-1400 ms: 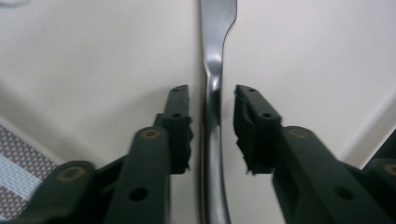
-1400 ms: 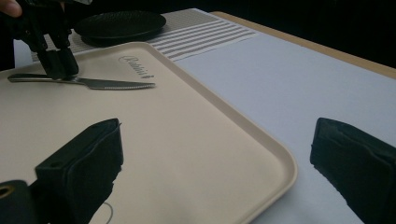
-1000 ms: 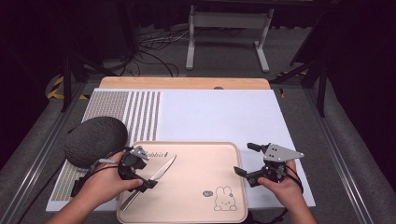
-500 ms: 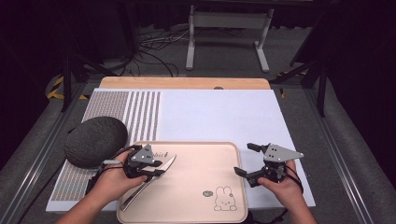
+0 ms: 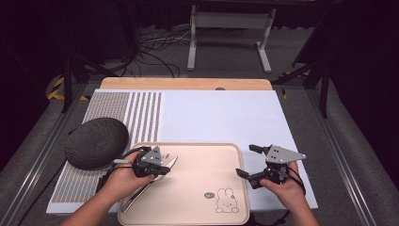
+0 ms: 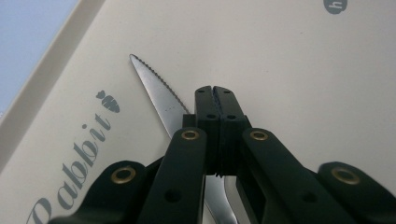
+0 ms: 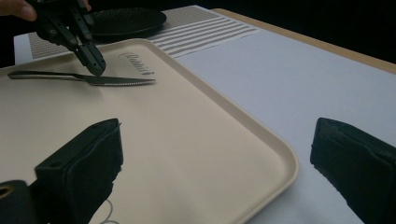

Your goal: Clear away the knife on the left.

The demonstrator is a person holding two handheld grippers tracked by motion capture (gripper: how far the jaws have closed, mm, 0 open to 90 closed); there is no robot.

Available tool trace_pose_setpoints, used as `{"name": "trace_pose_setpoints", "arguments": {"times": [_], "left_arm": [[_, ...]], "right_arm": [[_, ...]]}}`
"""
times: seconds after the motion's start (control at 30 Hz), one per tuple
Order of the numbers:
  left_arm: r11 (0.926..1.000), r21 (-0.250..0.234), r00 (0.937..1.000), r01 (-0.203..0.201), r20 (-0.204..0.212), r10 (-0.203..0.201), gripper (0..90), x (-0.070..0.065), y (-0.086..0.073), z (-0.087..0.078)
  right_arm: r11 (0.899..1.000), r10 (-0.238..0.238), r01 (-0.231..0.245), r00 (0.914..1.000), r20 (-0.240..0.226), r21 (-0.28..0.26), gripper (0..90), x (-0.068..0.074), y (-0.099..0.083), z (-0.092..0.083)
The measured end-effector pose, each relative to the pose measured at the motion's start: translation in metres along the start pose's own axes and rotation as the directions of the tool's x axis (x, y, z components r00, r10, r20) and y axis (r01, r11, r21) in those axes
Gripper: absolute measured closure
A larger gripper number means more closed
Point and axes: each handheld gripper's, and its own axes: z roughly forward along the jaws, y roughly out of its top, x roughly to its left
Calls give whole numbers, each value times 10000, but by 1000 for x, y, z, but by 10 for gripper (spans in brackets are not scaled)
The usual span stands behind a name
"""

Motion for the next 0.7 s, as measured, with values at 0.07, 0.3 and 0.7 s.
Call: {"name": "trace_pose_setpoints", "arguments": {"times": [0.07,0.3,0.7], "left_arm": [[9999,-99,9998,-39,186,41,900,0,0,2],[9998,18,9989,-219,408,218,900,0,0,10],[9995,316,9993,-70,361,59,900,2,-7,12]], "right_arm": [[10000,-14,14,10000,-9,15,37,0,0,0],[10000,-25,25,10000,-8,11,36,0,0,0],[10000,-18,18,10000,-23,26,36,0,-1,0]]}}
